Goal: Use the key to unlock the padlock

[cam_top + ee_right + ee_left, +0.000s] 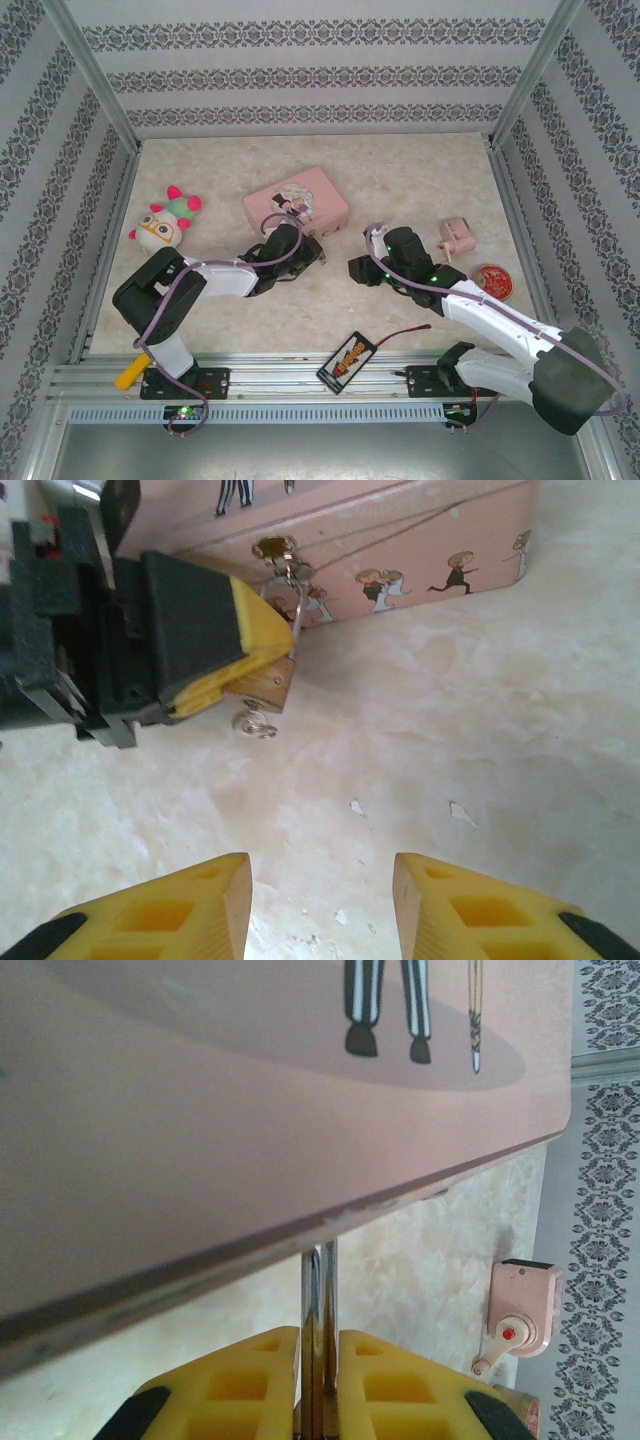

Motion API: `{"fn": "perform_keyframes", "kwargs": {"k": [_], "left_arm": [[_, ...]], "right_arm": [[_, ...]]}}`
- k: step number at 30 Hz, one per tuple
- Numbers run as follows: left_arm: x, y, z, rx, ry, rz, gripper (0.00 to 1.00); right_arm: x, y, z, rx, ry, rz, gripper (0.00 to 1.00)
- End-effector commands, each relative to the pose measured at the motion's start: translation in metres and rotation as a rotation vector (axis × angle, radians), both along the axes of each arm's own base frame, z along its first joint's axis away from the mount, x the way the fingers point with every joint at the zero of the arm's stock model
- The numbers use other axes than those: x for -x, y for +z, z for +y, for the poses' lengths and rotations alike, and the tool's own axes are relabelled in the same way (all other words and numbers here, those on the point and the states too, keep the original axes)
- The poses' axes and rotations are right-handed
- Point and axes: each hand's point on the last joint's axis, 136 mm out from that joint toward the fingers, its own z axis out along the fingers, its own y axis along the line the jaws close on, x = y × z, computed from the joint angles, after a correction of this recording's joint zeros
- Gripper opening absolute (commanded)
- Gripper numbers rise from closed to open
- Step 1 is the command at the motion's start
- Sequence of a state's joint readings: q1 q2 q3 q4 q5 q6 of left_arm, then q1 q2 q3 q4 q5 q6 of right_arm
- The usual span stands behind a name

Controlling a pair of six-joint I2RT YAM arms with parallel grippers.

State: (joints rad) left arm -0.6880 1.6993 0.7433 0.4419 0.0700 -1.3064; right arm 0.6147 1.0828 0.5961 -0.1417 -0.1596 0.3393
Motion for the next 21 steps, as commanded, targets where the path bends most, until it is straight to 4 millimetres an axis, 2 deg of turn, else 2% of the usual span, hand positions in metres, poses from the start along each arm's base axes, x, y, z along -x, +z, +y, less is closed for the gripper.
{"fn": "perform_keyframes", "kwargs": {"k": [1,7,14,21], "left_arm": [[0.004,0.006,0.007,0.014,0.053,0.004,0.00],[0.010,0.001,0.016,0.000,0.079,0.024,0.00],[0.008,0.003,0.005,0.009,0.031,0.028,0.00],[0.009,-0.003,0.001,0.011,0.013,0.051,0.00]], "right_arm": [[0.006,-0.010,-0.001,0.076,0.027,-0.007,0.42],[0.006,-0.012,0.007,0.107,0.055,-0.025,0.42],[0.004,-0.024,0.013,0.105,0.072,-0.009,0.38],[0.003,-0.031,0.020,0.104,0.096,0.012,0.34]]}}
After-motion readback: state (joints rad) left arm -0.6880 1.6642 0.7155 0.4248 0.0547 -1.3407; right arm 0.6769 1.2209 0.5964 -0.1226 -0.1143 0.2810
